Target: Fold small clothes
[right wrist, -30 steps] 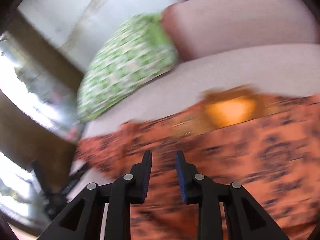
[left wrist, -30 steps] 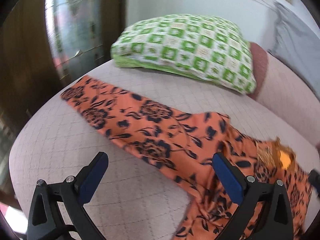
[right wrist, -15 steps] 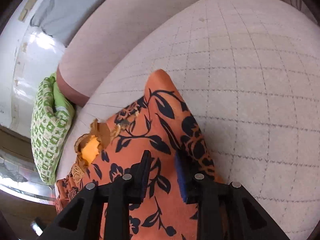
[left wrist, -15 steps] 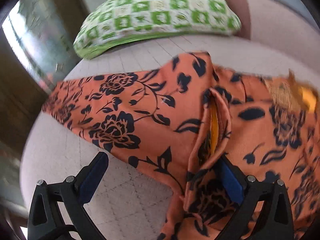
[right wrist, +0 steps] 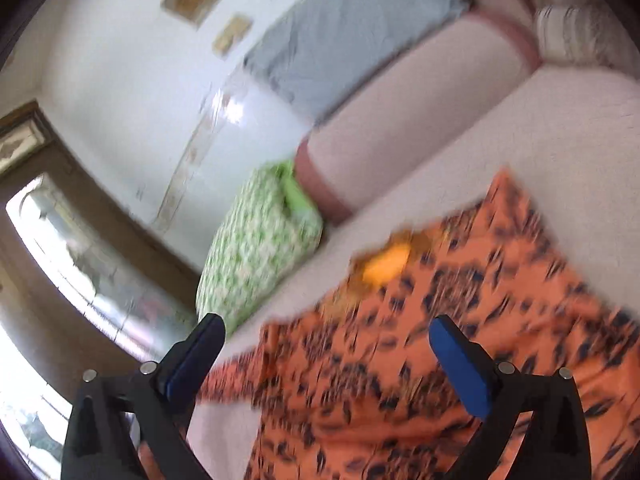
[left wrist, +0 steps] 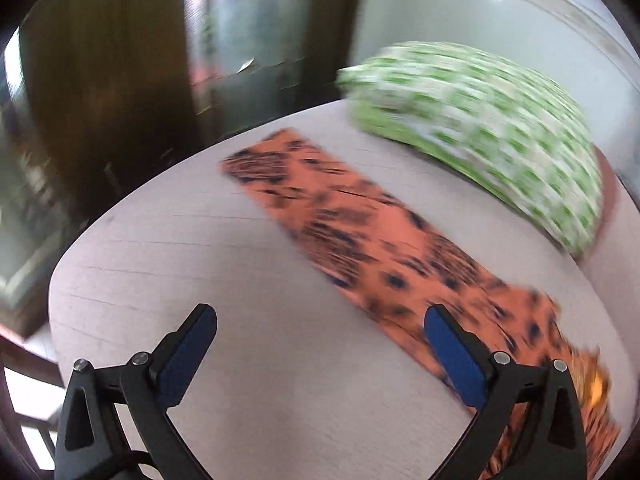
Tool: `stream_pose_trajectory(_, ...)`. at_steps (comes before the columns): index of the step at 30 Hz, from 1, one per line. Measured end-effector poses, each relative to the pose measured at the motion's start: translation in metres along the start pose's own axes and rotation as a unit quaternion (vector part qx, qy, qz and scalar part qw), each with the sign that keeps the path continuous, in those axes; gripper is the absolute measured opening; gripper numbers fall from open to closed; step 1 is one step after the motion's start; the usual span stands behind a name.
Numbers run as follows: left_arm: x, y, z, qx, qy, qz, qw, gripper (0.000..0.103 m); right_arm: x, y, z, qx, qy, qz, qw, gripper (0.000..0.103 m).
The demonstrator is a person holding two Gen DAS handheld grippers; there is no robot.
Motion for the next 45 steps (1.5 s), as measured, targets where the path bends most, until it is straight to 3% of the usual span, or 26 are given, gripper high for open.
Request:
stream_pose_trajectory(4,0.03,0.028,-0.035,-0.065,-0.015,-0.056,0.9962,0.102,0.033,-0.025,0.012,0.006,-0.011,-0.062,0.998,0.098)
stream_pose_trajectory(7,0.058,0.036,-0.041,-0.118,-0.058,-0.1,0.9863,0.079,0.057,-0.036,0.02,0.004,-0.024,-0.098,0.995,0.093)
stream_pose_trajectory(9,0.076,0.033,-0.039,-0.144,-0.083,-0.125,0.9781,0.045,0.065,-0.039,0.024,-0.002,-0.031,-0.103,0.994,0.092)
stream_pose_trajectory(11,0.094,0.03,-0.033,-0.149,-0.096,-0.142,0.974,0.044,0.075,-0.04,0.025,-0.005,-0.029,-0.108,0.994,0.089)
stream_pose_trajectory(15,0.098,0.042,-0.02,-0.148,-0.111,-0.094,0.9782,0.044,0.079,-0.036,0.028,-0.007,-0.027,-0.113,0.993,0.089)
stream_pose_trajectory(20,0.107,0.048,-0.006,-0.147,-0.098,-0.051,0.983,0.05,0.08,-0.028,0.031,0.003,-0.027,-0.114,0.993,0.089)
stream_pose_trajectory(22,0.106,0.049,-0.002,-0.13,-0.089,-0.036,0.9869,0.03,0.079,-0.025,0.03,-0.002,-0.028,-0.108,0.994,0.085)
stream_pose_trajectory(23,0.108,0.047,0.002,-0.122,-0.091,-0.043,0.9873,0.004,0.078,-0.022,0.029,-0.008,-0.03,-0.104,0.994,0.084)
stream_pose_trajectory(24,0.11,0.046,0.002,-0.119,-0.088,-0.05,0.9877,0.006,0.077,-0.019,0.028,-0.017,-0.033,-0.099,0.994,0.081)
stream_pose_trajectory(27,0.089,0.05,0.007,-0.101,-0.092,-0.019,0.9904,0.005,0.07,-0.008,0.028,-0.027,-0.041,-0.077,0.996,0.071)
stream_pose_trajectory(32,0.003,0.054,0.064,0.019,-0.123,0.041,0.9914,0.005,0.055,0.016,0.04,-0.026,-0.063,-0.042,0.997,0.071)
stream_pose_trajectory(37,-0.105,0.031,0.157,0.139,-0.195,0.092,0.9666,0.005,0.034,0.044,0.064,0.013,-0.074,-0.009,0.997,0.071)
stream_pose_trajectory(41,-0.168,-0.014,0.235,0.22,-0.237,0.109,0.94,0.005,0.011,0.064,0.089,0.043,-0.091,0.016,0.995,0.071)
stream_pose_trajectory(45,-0.211,-0.087,0.302,0.29,-0.271,0.098,0.9127,0.005,-0.009,0.081,0.113,0.076,-0.099,0.035,0.992,0.071)
Point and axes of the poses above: each gripper's, at about its wrist camera, not at the fingertips, and x roughly the way its jaws point, z to its right, y to its top, the point moved 8 cm from there along x, roughly the way its jaws point, and after that the axes turned 2 degrees about -x, right-handed, at the moved point
